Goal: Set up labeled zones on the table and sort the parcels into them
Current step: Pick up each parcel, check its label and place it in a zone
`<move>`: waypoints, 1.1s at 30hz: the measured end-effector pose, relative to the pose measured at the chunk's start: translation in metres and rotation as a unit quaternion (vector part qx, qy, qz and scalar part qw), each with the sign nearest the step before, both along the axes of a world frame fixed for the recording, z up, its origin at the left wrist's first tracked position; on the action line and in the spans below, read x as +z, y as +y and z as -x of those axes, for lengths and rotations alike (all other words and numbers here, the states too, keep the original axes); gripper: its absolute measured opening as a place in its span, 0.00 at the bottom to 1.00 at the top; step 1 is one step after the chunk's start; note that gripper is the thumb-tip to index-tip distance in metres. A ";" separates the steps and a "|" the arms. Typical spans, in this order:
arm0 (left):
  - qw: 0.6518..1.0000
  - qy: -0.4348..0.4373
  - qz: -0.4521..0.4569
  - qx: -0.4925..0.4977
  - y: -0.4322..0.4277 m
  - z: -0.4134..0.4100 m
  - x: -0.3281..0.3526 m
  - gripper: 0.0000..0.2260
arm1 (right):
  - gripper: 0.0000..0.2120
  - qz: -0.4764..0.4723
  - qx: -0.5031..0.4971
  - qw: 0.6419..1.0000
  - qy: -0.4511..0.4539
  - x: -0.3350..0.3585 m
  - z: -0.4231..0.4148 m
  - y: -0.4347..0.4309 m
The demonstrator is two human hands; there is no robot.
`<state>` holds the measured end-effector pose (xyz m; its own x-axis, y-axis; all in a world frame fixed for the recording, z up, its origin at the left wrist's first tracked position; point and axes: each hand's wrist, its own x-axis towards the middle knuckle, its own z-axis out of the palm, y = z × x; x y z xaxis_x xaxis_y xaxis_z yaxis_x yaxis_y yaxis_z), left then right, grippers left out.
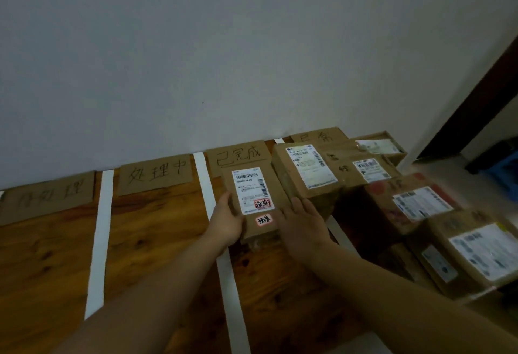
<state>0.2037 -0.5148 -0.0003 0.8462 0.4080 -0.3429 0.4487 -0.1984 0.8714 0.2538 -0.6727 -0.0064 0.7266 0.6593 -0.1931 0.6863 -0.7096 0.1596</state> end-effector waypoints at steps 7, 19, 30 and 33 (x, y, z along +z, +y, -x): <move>0.998 0.038 -0.046 -0.023 -0.012 -0.008 -0.003 0.25 | 0.22 0.016 0.053 0.998 -0.008 -0.001 -0.013 -0.003; 0.996 0.072 -0.048 -0.016 -0.026 -0.002 -0.001 0.30 | 0.21 0.073 0.113 0.991 -0.018 0.008 -0.017 -0.015; 0.976 0.119 -0.183 0.002 0.008 0.031 0.021 0.33 | 0.22 -0.019 0.127 0.990 0.050 0.049 -0.011 0.014; 0.965 0.134 -0.224 0.011 0.041 0.064 0.035 0.36 | 0.22 -0.023 0.144 0.989 0.036 0.070 0.002 0.047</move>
<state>0.1397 -0.4741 0.0347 0.7411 0.5824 -0.3340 0.6545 -0.5159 0.5528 0.2517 -0.6255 0.0637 0.4934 0.8458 -0.2027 0.8691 -0.4889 0.0753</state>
